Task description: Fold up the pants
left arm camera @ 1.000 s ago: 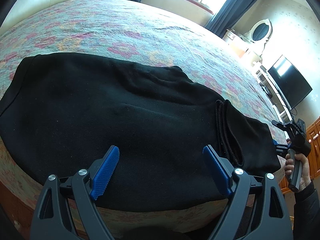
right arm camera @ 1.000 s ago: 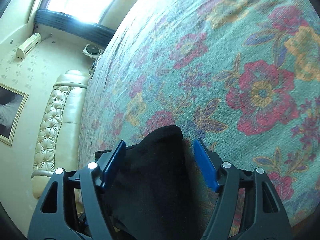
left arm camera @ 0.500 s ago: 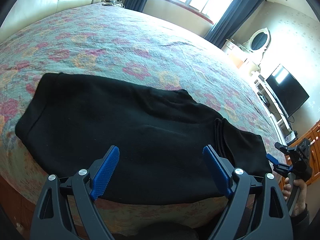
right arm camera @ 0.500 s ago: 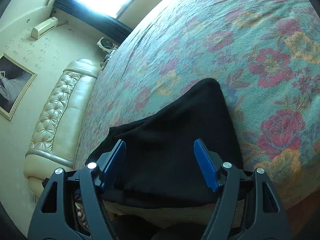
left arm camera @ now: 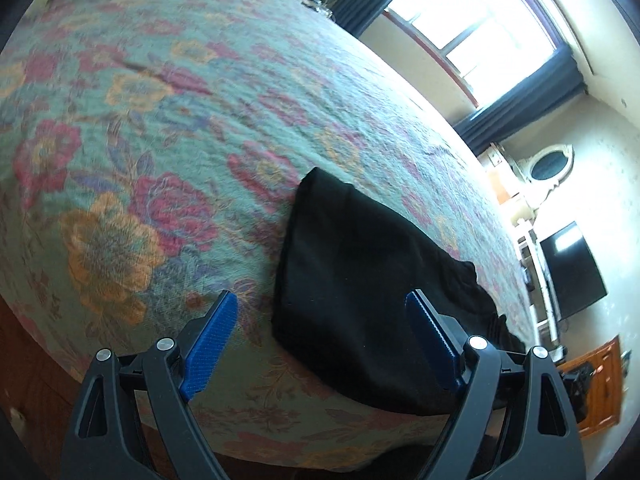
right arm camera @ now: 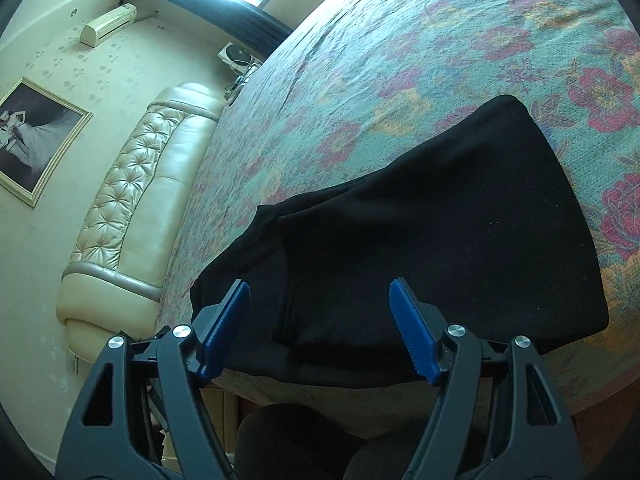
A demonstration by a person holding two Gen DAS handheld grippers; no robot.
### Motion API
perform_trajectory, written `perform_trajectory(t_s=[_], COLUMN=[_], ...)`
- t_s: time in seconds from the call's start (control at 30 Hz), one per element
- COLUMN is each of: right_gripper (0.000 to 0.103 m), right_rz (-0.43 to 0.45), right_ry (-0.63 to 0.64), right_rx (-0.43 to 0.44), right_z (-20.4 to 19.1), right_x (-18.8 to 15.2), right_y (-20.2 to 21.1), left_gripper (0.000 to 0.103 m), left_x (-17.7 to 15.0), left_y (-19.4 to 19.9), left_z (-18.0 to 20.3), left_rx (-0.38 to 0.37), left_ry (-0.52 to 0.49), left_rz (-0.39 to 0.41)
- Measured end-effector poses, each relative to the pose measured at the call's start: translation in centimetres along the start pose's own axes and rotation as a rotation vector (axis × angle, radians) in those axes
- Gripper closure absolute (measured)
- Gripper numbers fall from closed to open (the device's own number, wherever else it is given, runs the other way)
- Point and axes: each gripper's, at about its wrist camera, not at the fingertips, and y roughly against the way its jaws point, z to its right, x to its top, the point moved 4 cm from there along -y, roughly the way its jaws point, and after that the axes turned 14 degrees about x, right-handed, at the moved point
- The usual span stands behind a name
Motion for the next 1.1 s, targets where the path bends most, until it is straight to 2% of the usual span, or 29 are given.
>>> perform_trajectory(t_s=[0.07,0.17,0.3,0.4,0.6,0.7,0.8,0.9,0.93,0.97,1.0,1.03,1.1], right_gripper=[0.029,0.025,0.024,0.024,0.024,0.024,0.024,0.024,0.024,0.024,0.024,0.024,0.024], right_rz=[-0.010,-0.020,-0.032,-0.038,-0.051,-0.053,-0.061,-0.071,-0.075,-0.077,-0.078,-0.079,-0.080], right_ry=[-0.004,0.002,0.005,0.004,0.000,0.000,-0.007,-0.018,-0.021,-0.020,-0.018,-0.017,-0.020], right_rx=[-0.001,-0.014,-0.020,-0.019,-0.011,-0.012,-0.016,-0.016,-0.016,-0.015,-0.016,-0.015,-0.013], right_z=[-0.1,-0.6,-0.7,-0.8,-0.9,-0.8,-0.6,-0.2,-0.2,-0.2,-0.2,-0.3,-0.2], right_x=[-0.3,-0.5,-0.8,-0.9,-1.1,-1.2,-1.3,-1.6,-1.7,-1.8,-1.8,-1.8,-1.8], right_y=[-0.4,-1.0,-1.3,-1.6,-2.0,-2.3,-2.7,-3.1,-3.1,-3.1,-3.1,-3.1,-3.1], left_gripper=[0.018,0.018,0.018,0.018,0.014,0.013,0.014,0.014,0.023,0.044,0.057,0.077,0.080], left_x=[0.0,0.0,-0.3,-0.3,-0.3,-0.6,-1.1,-1.2,-1.0,-0.9,-0.9,-0.8,-0.9], left_y=[-1.2,-2.4,-3.6,-4.6,-5.6,-5.8,-5.8,-6.1,-6.3,-6.4,-6.6,-7.0,-7.3], left_z=[-1.1,-1.5,-0.1,0.9,2.0,3.3,4.7,4.9,4.8,4.6,4.3,3.8,3.1], left_rx=[-0.062,-0.158,-0.240,-0.233,-0.335,-0.347,-0.312,-0.273,-0.253,-0.217,-0.167,-0.129,-0.143], left_ry=[0.075,0.142,0.125,0.081,0.115,0.060,-0.012,-0.001,0.016,0.023,0.027,0.034,0.062], left_rz=[-0.066,-0.115,-0.169,-0.196,-0.244,-0.280,-0.285,-0.269,-0.264,-0.263,-0.266,-0.273,-0.283])
